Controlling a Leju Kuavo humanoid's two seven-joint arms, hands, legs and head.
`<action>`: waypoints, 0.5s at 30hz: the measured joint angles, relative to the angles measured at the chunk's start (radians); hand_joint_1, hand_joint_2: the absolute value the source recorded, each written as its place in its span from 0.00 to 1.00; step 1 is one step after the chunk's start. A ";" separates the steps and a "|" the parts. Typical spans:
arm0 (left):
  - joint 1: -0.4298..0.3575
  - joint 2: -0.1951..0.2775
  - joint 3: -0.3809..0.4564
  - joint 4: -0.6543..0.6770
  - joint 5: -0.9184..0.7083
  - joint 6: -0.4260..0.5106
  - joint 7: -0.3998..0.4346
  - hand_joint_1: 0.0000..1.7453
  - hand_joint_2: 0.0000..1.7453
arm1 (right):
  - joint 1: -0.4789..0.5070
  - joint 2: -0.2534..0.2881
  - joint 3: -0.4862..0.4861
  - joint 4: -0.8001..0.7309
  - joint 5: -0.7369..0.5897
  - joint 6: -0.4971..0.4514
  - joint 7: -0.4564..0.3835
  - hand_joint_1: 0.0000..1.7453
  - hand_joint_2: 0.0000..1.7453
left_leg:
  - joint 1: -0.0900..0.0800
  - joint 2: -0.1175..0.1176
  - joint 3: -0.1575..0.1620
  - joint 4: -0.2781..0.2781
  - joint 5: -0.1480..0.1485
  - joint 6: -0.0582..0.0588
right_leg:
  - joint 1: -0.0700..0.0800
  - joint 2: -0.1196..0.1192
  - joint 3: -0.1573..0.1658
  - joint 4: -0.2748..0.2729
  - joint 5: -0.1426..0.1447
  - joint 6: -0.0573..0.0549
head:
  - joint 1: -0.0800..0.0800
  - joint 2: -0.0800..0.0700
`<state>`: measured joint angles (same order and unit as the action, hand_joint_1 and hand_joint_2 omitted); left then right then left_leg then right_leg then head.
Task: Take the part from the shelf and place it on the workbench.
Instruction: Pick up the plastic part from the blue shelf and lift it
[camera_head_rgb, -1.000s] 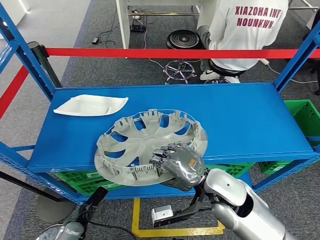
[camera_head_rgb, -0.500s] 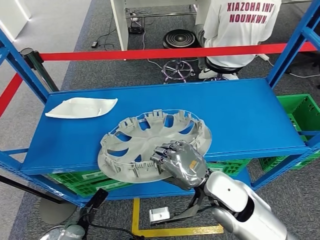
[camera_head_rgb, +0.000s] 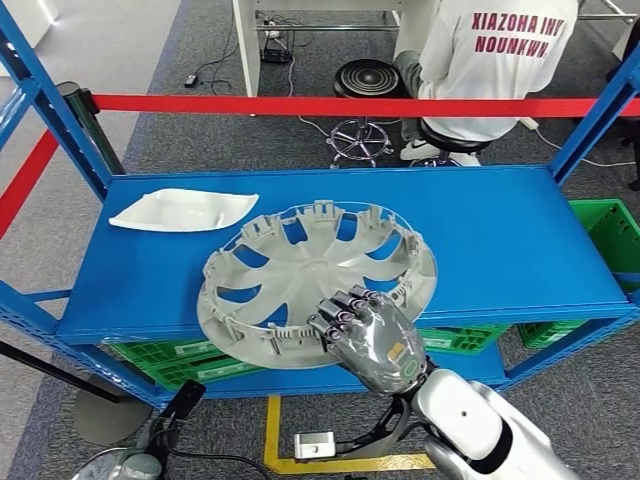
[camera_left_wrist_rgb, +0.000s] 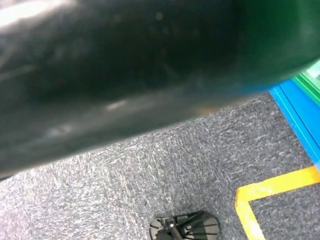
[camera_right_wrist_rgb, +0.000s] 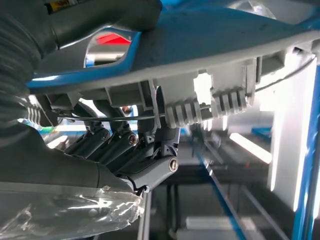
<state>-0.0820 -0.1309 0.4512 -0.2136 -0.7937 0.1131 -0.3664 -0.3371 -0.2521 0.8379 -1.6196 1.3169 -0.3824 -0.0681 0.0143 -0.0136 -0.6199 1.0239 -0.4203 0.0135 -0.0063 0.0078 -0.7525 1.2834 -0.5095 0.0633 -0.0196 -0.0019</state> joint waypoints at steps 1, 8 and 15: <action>0.000 0.000 0.003 0.000 0.002 0.002 -0.001 0.00 0.00 | 0.008 0.000 0.000 -0.003 0.028 -0.019 0.014 1.00 1.00 | 0.000 -0.001 0.002 0.000 -0.001 -0.002 | 0.000 0.000 0.032 -0.064 0.036 -0.002 | 0.000 0.000; 0.007 -0.003 0.010 0.000 0.008 0.007 -0.010 0.00 0.00 | 0.073 0.011 0.001 -0.036 0.214 -0.129 0.096 1.00 1.00 | -0.004 -0.003 -0.002 0.004 -0.008 -0.035 | 0.002 0.005 0.127 -0.244 0.087 -0.031 | -0.002 0.000; 0.013 -0.007 0.019 0.000 0.010 0.011 -0.012 0.00 0.00 | 0.114 0.039 0.007 -0.042 0.239 -0.138 0.105 1.00 1.00 | -0.004 0.002 -0.111 0.239 -0.098 -0.047 | 0.000 0.002 0.132 -0.248 0.087 -0.049 | -0.007 0.000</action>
<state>-0.0688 -0.1377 0.4705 -0.2132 -0.7832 0.1240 -0.3788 -0.2229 -0.2129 0.8452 -1.6612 1.5558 -0.5204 0.0374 0.0099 -0.0121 -0.7309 1.2624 -0.5187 -0.0338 -0.0066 0.0097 -0.6209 1.0351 -0.4221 0.0144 -0.0269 -0.0019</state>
